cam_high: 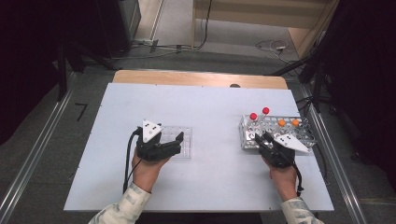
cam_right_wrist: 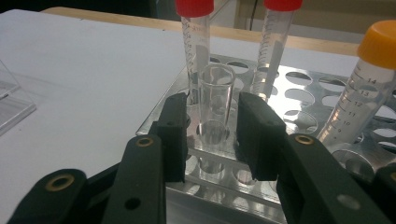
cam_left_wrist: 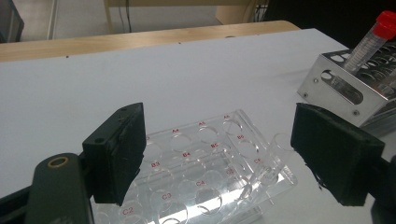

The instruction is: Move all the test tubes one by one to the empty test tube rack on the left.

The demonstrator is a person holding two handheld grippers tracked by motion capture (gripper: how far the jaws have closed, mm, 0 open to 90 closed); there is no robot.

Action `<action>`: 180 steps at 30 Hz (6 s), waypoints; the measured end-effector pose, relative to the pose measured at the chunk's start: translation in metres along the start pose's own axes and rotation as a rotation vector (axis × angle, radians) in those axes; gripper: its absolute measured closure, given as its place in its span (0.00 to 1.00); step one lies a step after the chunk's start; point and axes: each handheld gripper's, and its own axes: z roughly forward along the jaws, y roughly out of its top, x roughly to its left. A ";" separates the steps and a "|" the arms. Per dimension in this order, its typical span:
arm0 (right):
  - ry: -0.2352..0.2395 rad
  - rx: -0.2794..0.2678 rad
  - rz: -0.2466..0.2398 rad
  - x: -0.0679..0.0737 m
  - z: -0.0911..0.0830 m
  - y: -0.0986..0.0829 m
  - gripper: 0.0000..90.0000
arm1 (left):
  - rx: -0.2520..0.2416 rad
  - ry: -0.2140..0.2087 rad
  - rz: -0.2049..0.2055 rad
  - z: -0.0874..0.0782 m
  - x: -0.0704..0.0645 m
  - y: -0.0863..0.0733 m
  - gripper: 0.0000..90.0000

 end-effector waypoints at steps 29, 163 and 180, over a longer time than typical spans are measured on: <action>-0.007 -0.079 0.021 -0.001 -0.023 0.025 0.81 | -0.005 -0.011 -0.018 -0.001 0.002 0.000 0.21; 0.388 0.107 -0.161 0.104 -0.020 0.002 0.24 | -0.059 -0.165 0.060 -0.037 -0.008 0.028 0.85; 0.380 0.110 -0.155 0.103 -0.019 0.002 0.24 | -0.041 -0.098 0.120 -0.022 -0.010 0.023 0.85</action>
